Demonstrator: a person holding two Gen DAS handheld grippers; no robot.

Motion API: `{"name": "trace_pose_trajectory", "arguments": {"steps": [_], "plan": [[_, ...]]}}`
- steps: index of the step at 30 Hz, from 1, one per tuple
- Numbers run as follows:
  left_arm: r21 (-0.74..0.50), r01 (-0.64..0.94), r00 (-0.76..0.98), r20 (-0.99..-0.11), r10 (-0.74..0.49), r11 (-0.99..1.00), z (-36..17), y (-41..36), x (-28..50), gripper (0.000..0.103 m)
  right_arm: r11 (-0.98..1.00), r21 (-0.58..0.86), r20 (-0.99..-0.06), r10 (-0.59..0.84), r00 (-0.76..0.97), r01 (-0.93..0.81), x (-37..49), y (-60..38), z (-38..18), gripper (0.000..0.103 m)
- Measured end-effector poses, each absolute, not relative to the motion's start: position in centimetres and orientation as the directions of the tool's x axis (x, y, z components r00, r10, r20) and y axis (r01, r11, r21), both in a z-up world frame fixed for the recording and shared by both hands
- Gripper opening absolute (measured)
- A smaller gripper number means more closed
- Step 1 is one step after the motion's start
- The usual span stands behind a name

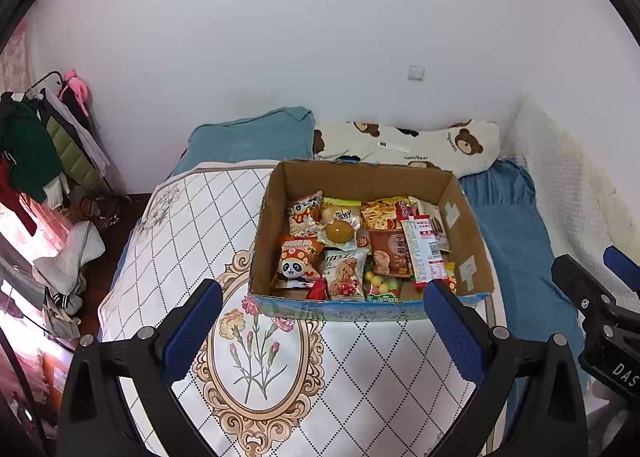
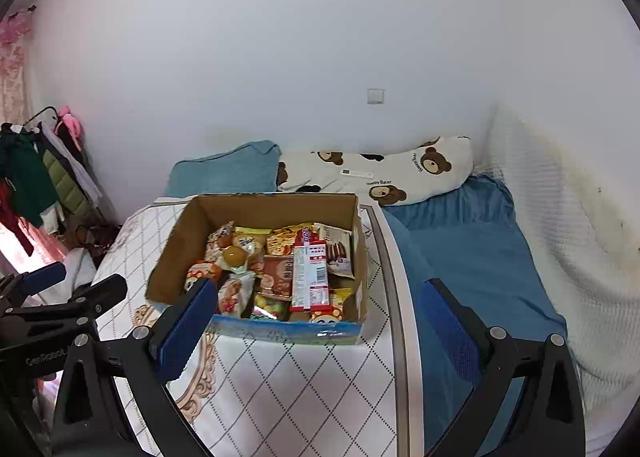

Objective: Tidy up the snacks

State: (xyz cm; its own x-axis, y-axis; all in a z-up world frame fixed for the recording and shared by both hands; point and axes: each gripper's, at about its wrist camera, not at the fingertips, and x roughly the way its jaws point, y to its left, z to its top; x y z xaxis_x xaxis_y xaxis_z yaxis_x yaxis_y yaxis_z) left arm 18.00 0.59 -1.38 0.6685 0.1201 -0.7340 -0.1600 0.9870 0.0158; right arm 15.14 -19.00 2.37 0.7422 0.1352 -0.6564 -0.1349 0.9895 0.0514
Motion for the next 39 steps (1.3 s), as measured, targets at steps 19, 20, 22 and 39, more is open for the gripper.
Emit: {"name": "trace_pose_trajectory", "arguments": {"steps": [19,20,22,39], "plan": [[0.030,-0.158,0.631,-0.766,0.124,0.987,-3.8,0.3,19.6,0.103,0.992,0.042,-0.706,0.112,0.700,-0.116,18.3,-18.8,-1.6,0.103],[0.030,-0.155,0.630,-0.767,0.122,0.987,-3.8,0.4,19.5,0.103,0.992,0.045,-0.708,0.114,0.697,-0.117,18.3,-18.8,-1.6,0.103],[0.027,-0.155,0.630,-0.768,0.120,0.988,-4.0,0.4,19.5,0.103,0.992,0.048,-0.711,0.114,0.694,-0.115,18.3,-18.8,-1.8,0.103],[0.025,-0.158,0.623,-0.773,0.119,0.987,-4.3,0.4,19.2,0.103,0.992,0.062,-0.712,0.122,0.691,-0.112,17.9,-19.0,-1.8,0.103]]}}
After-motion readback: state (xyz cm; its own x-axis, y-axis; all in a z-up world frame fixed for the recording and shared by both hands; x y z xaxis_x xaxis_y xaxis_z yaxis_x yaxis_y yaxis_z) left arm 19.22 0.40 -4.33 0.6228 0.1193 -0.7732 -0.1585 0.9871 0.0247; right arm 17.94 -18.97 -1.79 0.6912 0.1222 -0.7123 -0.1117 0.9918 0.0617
